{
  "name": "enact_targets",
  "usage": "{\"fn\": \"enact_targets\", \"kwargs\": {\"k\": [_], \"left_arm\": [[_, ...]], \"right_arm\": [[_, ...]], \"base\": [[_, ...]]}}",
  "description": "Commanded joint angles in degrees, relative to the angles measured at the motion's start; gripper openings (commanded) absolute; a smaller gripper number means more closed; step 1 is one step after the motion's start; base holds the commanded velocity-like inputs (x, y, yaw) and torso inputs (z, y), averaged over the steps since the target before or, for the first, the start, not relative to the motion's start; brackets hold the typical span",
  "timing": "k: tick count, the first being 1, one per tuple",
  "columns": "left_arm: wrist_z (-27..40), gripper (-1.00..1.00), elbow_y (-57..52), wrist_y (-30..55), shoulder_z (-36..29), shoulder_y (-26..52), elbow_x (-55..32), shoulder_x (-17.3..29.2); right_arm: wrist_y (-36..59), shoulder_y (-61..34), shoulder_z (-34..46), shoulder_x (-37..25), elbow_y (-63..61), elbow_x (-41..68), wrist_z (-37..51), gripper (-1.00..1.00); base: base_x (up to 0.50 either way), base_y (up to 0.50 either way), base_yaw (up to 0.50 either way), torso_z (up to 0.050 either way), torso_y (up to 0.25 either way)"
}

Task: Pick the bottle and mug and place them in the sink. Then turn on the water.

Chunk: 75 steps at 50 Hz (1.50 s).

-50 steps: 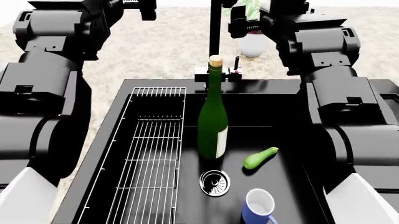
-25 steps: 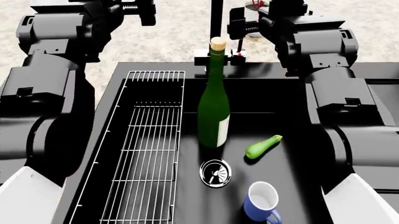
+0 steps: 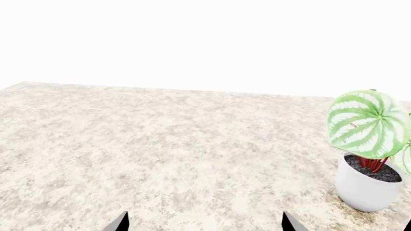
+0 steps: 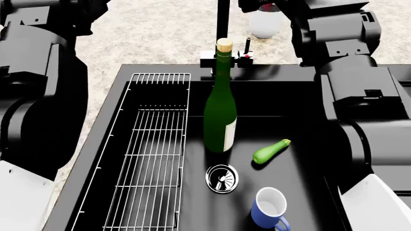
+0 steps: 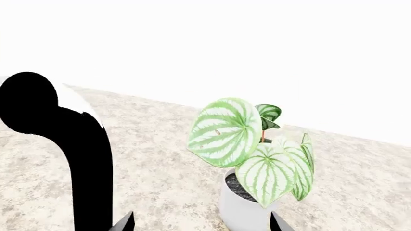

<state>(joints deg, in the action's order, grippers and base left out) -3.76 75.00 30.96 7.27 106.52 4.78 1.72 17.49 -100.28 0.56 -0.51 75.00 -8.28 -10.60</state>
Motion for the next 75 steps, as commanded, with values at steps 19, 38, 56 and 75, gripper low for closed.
{"fn": "enact_targets", "kwargs": {"k": [19, 38, 56, 75], "left_arm": [[0.49, 1.0, -0.03, 0.37, -4.53, 1.52, -5.16, 1.07], [0.34, 1.0, -0.03, 0.65, -4.56, 1.72, -5.07, 1.17], [0.27, 1.0, -0.03, 0.74, -4.49, 1.49, -5.05, 1.35], [0.23, 1.0, -0.02, 0.67, -4.22, 1.02, -5.17, 1.24]], "right_arm": [[-0.9, -0.79, 8.42, -0.93, -0.01, 8.53, 1.93, 1.0], [-0.21, -0.85, 8.01, -0.98, -0.01, 8.54, 2.19, 1.0], [0.05, -0.66, 8.13, -0.83, -0.01, 8.53, 2.26, 1.0], [0.16, -0.18, 7.85, -0.99, -0.01, 8.51, 2.36, 1.0]], "base": [[0.0, 0.0, 0.0, 0.0, -0.066], [0.0, 0.0, 0.0, 0.0, -0.104], [0.0, 0.0, 0.0, 0.0, -0.105], [0.0, 0.0, 0.0, 0.0, -0.098]]}}
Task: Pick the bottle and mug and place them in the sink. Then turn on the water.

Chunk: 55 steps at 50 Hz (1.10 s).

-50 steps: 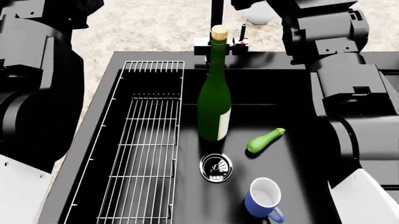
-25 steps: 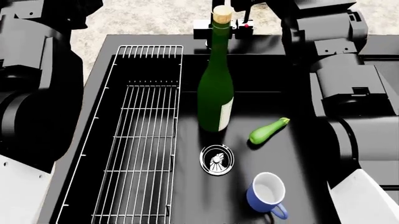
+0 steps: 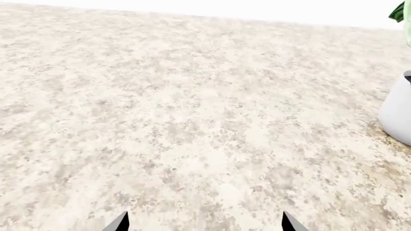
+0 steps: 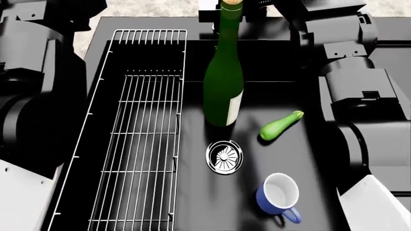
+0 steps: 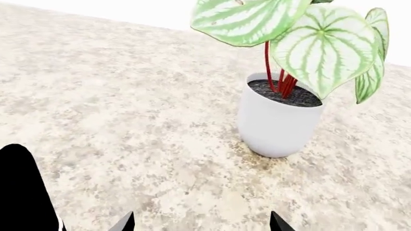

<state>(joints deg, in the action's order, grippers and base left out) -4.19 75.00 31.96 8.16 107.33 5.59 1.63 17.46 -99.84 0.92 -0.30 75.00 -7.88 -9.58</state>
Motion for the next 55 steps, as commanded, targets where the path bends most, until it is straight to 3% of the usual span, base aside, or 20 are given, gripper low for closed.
{"fn": "enact_targets", "kwargs": {"k": [1, 17, 55], "left_arm": [[0.69, 1.0, -0.03, -0.29, -5.01, 0.2, -6.03, 1.36], [1.11, 1.0, -0.03, -0.35, -4.26, -0.12, -5.96, 1.37], [0.87, 1.0, -0.03, -0.08, -3.95, 0.04, -5.96, 1.13]], "right_arm": [[0.19, -0.59, 7.5, -1.19, -0.01, 8.1, 1.34, 1.0], [1.81, 2.79, 6.54, -1.81, -0.01, 8.16, 1.93, 1.0], [5.92, 0.37, 5.2, -6.51, -0.01, 7.75, 7.05, 1.0]], "base": [[0.0, 0.0, 0.0, 0.0, 0.0], [0.0, 0.0, 0.0, 0.0, 0.0], [0.0, 0.0, 0.0, 0.0, 0.0]]}}
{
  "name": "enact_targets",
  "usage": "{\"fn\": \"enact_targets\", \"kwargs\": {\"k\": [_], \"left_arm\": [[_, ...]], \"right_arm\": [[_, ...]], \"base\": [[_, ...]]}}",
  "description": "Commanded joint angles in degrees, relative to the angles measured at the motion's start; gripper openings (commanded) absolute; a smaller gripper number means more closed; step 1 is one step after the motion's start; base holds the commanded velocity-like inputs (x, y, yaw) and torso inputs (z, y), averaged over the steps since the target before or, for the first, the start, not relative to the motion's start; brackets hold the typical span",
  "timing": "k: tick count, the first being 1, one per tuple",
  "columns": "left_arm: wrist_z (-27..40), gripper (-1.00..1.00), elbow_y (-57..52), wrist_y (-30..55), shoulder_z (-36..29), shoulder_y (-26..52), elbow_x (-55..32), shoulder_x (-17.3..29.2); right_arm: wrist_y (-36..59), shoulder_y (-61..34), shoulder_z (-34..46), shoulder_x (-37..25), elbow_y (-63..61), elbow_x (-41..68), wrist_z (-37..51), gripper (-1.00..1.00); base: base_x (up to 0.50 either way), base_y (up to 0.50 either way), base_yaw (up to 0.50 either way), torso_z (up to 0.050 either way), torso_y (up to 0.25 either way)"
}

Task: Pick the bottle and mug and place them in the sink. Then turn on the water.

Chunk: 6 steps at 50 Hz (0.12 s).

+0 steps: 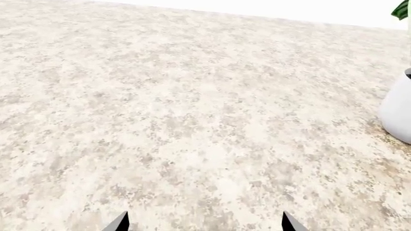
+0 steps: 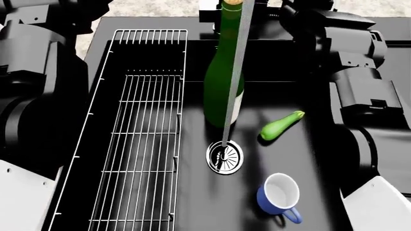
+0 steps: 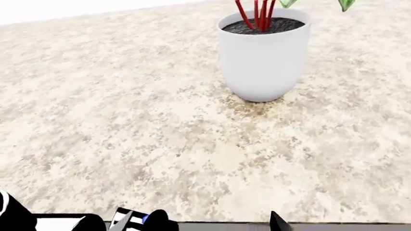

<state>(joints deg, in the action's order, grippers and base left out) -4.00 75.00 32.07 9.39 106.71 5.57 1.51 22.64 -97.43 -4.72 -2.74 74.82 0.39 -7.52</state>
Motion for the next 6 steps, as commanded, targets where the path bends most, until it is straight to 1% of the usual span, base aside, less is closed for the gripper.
{"fn": "enact_targets", "kwargs": {"k": [1, 6], "left_arm": [[0.66, 1.0, -0.03, -0.15, -5.17, 0.71, -5.93, 1.24], [0.62, 1.0, -0.03, -0.02, -5.05, 1.05, -5.96, 1.31]], "right_arm": [[0.95, -2.85, 11.12, -3.91, 0.17, -0.65, 4.74, 1.0], [1.25, -6.03, 12.49, -2.95, 0.17, -0.88, 3.24, 1.0]], "base": [[0.0, 0.0, 0.0, 0.0, 0.0], [0.0, 0.0, 0.0, 0.0, 0.0]]}}
